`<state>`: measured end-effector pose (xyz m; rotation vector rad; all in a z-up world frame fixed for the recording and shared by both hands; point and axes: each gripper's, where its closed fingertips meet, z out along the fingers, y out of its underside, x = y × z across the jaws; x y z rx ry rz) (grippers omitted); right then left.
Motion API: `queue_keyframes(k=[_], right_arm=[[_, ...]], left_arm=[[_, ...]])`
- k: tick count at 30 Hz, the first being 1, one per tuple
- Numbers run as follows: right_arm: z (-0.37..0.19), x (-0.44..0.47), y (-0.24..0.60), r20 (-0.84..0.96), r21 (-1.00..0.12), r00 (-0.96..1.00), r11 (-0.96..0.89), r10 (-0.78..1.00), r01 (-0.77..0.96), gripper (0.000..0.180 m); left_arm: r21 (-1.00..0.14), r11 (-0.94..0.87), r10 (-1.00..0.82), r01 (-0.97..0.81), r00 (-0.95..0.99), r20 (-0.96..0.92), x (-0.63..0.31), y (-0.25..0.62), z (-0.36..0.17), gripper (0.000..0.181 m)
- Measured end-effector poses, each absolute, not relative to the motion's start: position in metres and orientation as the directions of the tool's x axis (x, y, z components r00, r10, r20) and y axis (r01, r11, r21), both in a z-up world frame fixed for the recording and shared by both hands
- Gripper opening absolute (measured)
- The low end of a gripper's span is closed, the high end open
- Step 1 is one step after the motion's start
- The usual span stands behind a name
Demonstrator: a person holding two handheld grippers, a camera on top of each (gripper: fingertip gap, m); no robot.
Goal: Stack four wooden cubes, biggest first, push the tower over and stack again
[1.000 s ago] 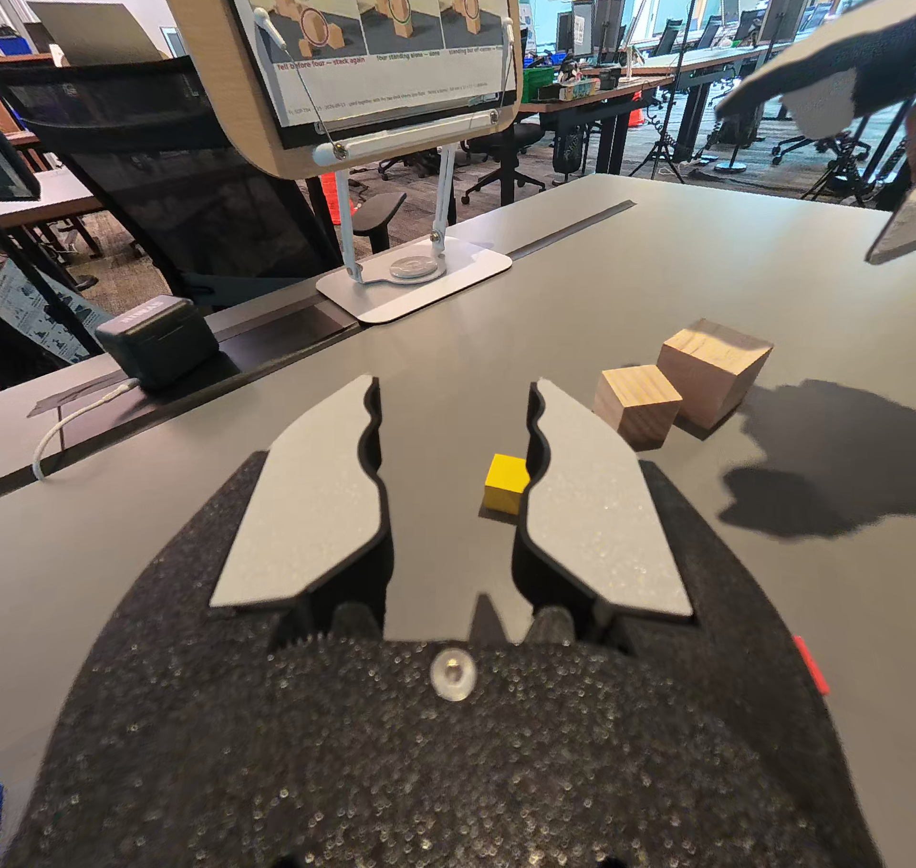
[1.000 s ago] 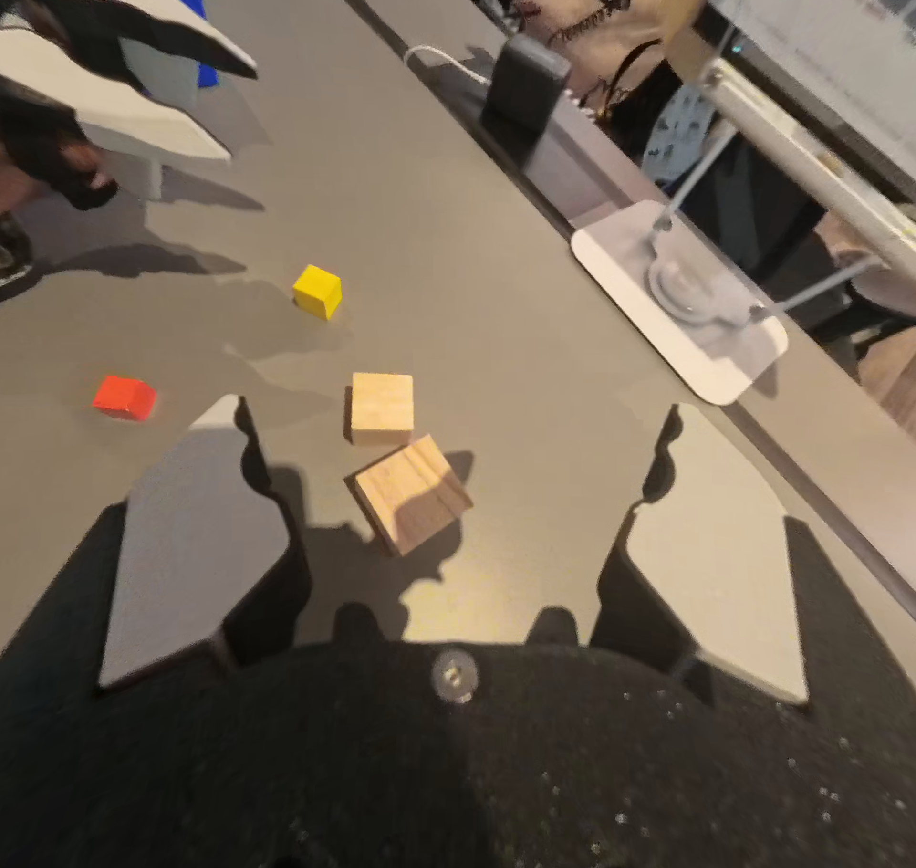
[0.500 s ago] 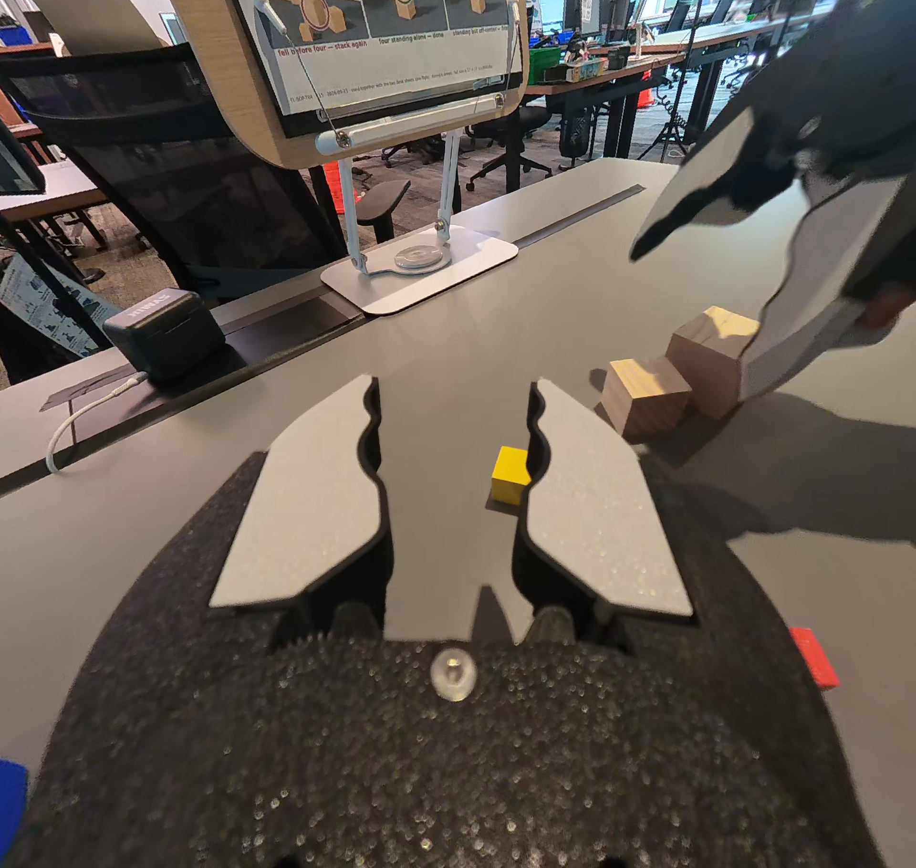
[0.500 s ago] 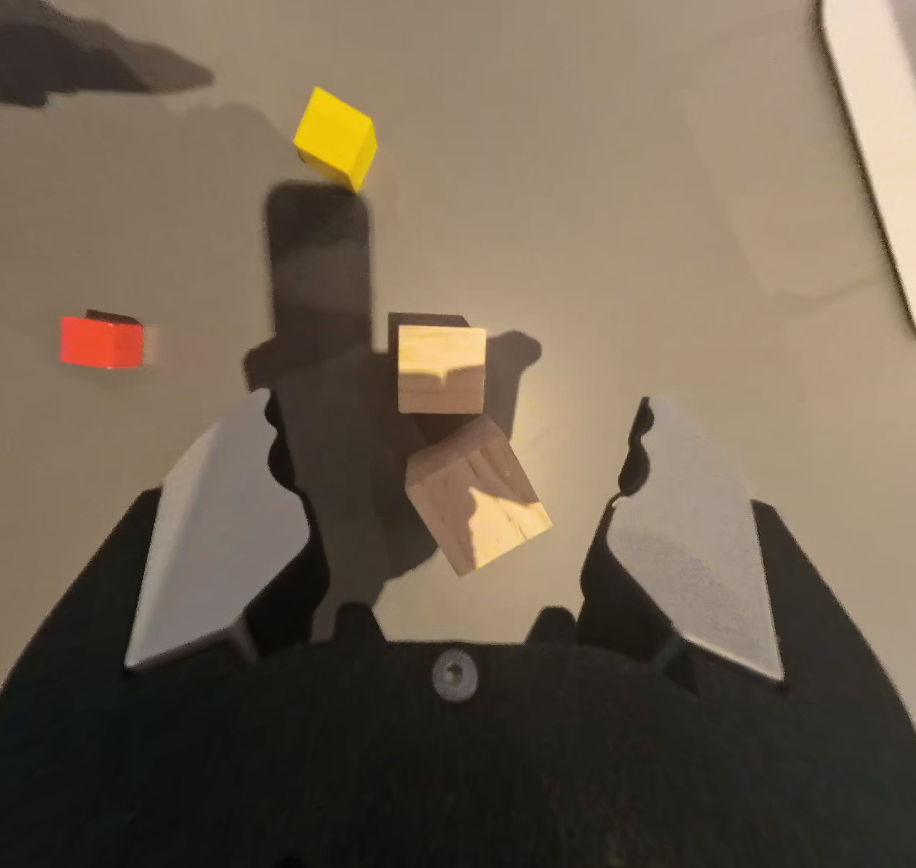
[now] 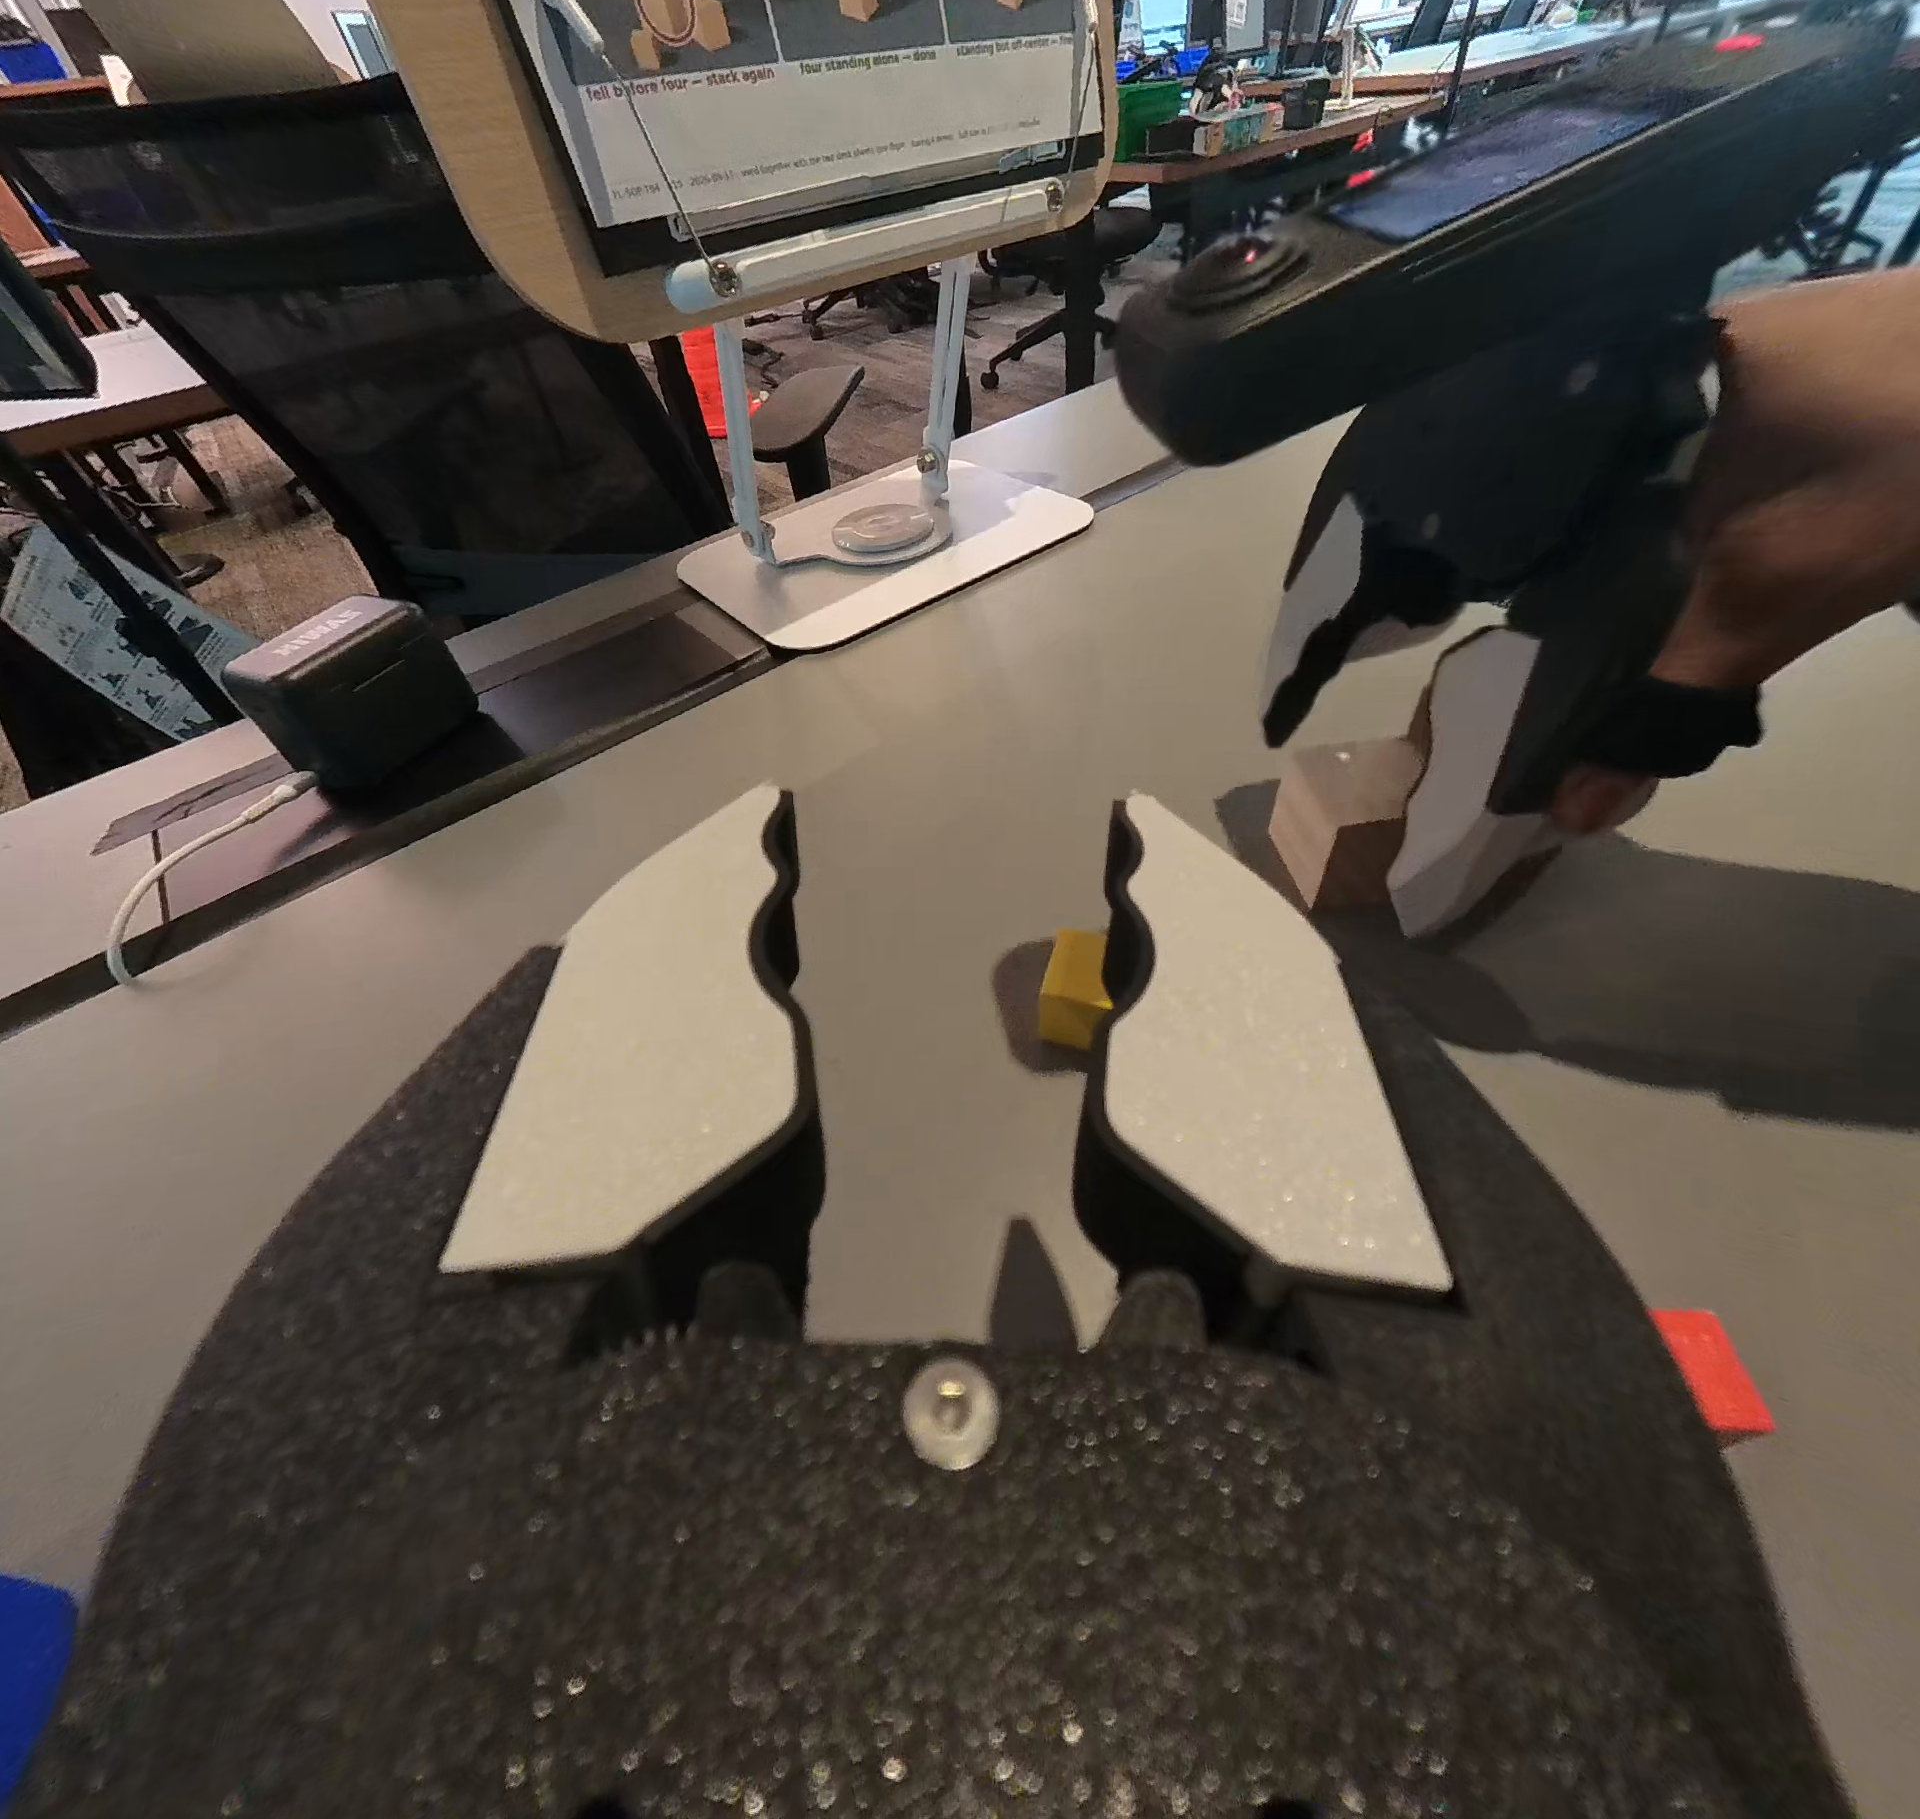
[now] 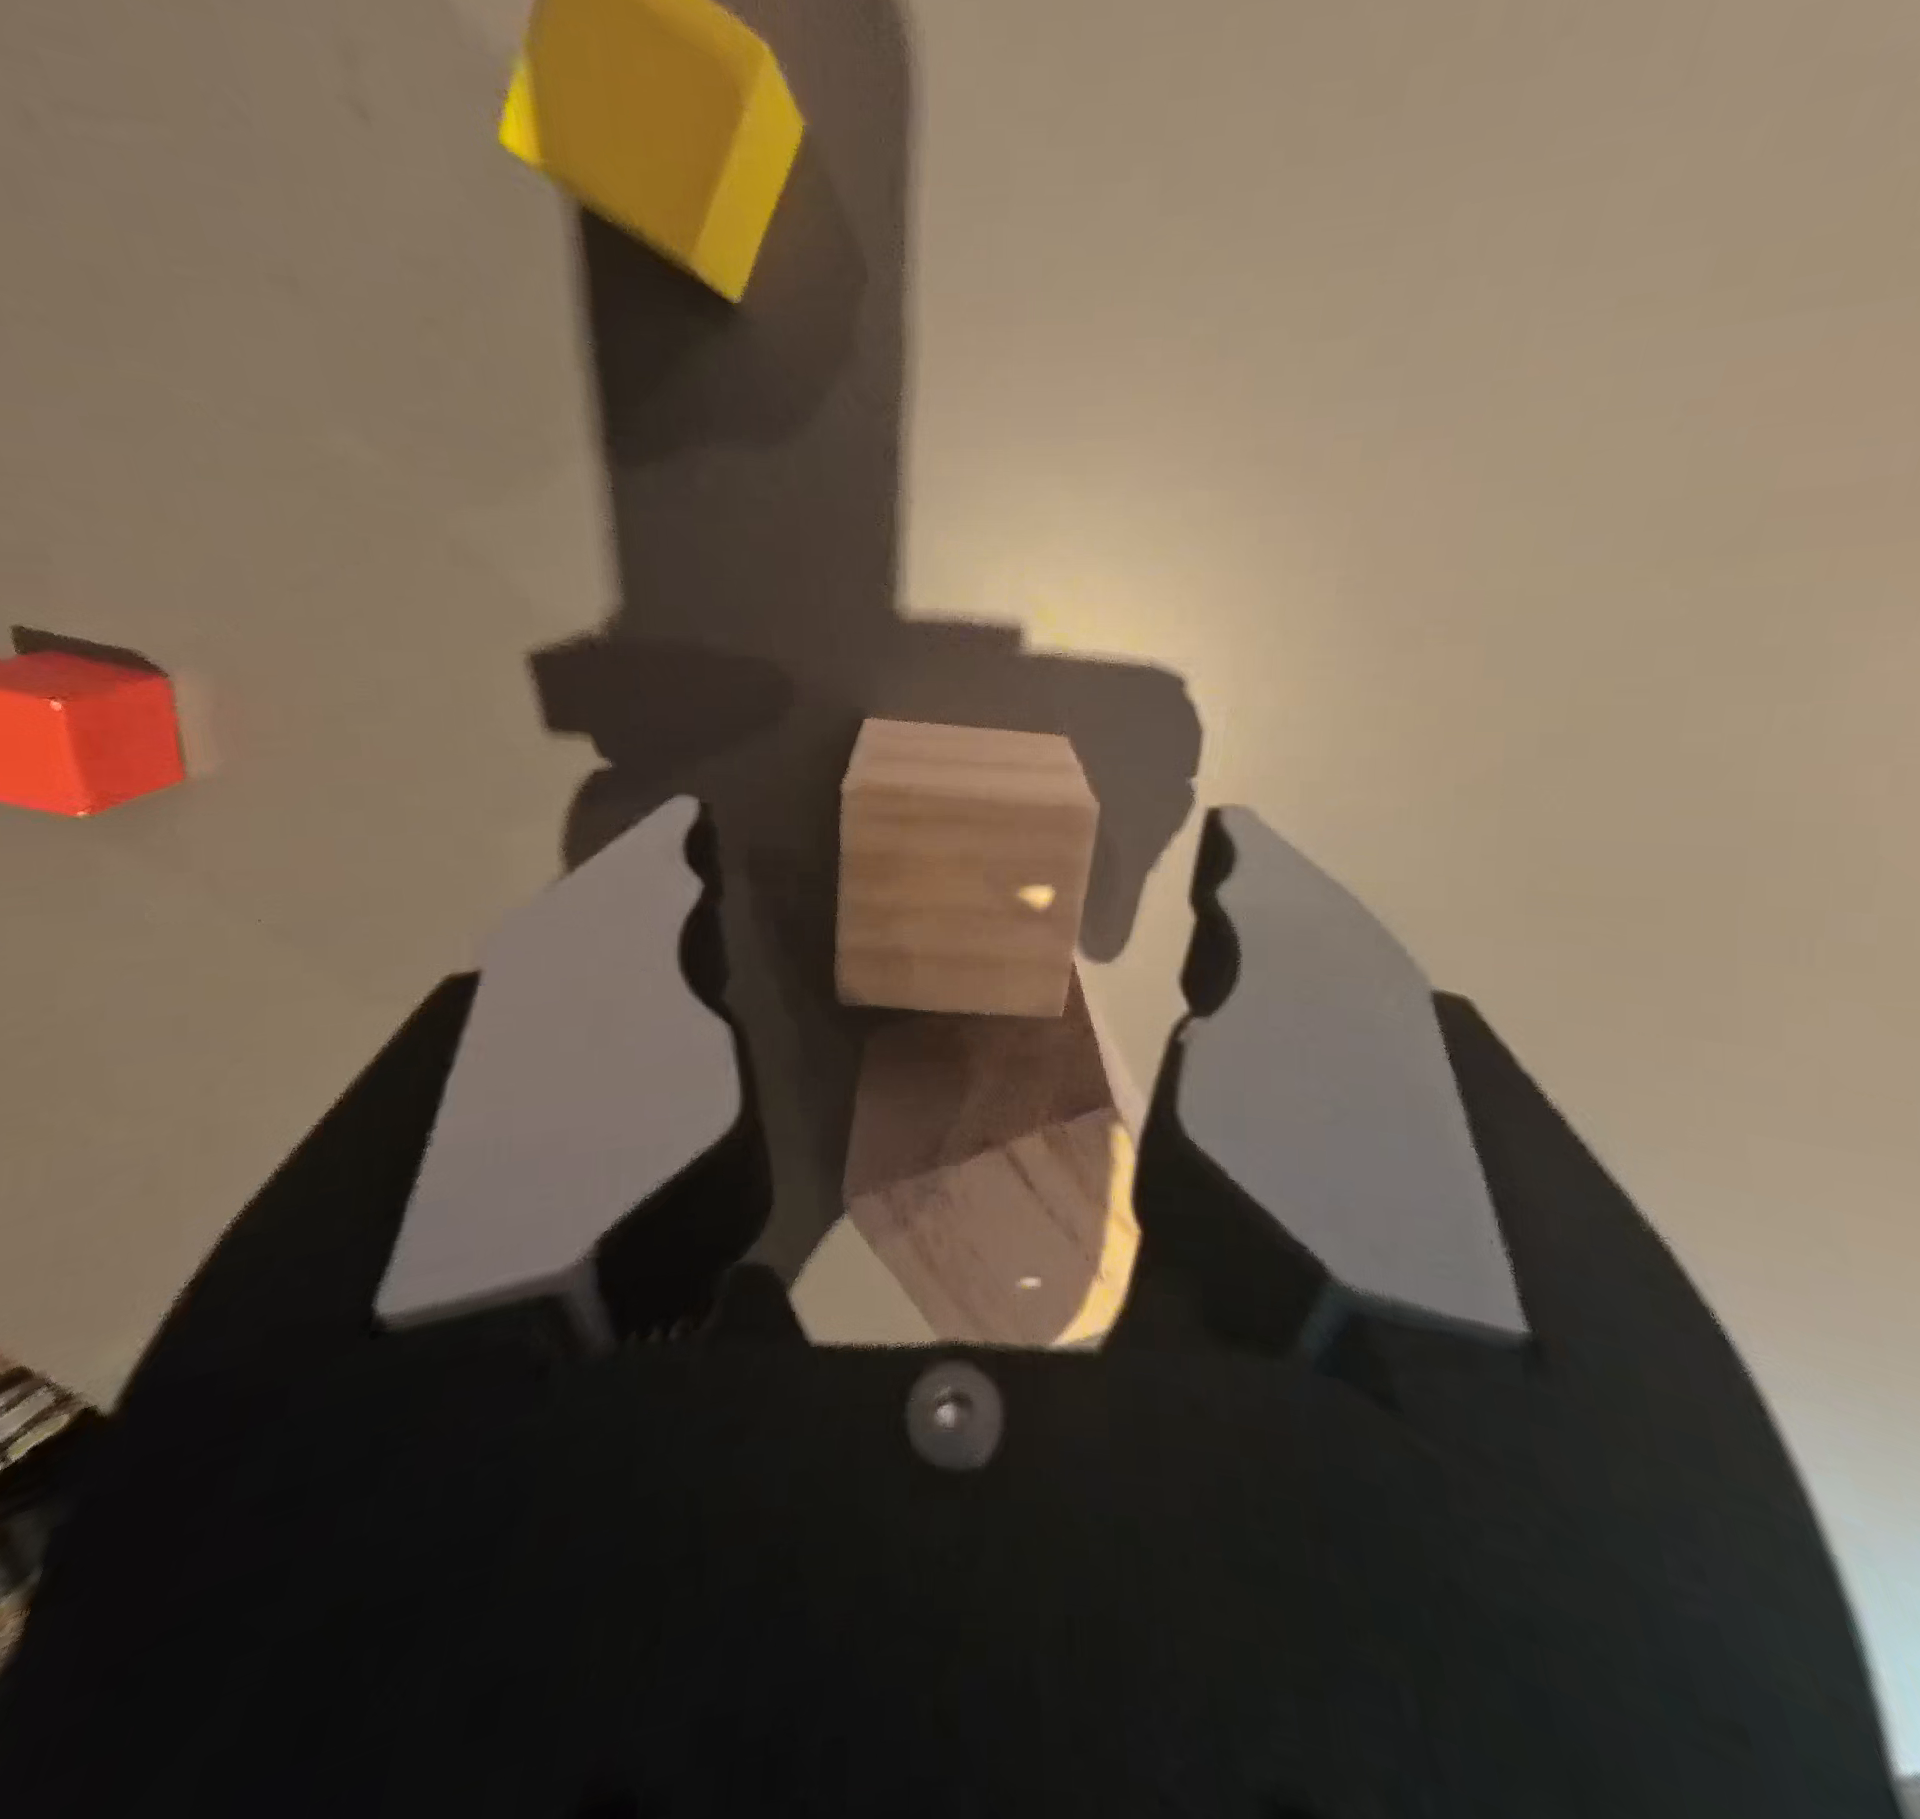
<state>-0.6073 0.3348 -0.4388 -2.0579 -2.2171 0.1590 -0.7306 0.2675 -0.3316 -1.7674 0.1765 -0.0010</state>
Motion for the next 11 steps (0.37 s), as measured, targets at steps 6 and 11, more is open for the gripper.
queue_keyframes(k=[6, 11], right_arm=[[-0.451, -0.604, 0.333, -0.050, -0.081, -0.039, 0.035, 0.998, 0.996, 0.064], [-0.448, -0.607, 0.331, -0.081, -0.086, -0.062, 0.055, 0.995, 0.995, 0.045]], left_arm=[[-0.974, -0.193, -0.120, -0.120, 0.988, -0.098, -0.731, 0.268, -0.332, 0.057], [-0.973, -0.195, -0.119, -0.121, 0.988, -0.099, -0.731, 0.268, -0.332, 0.057]])
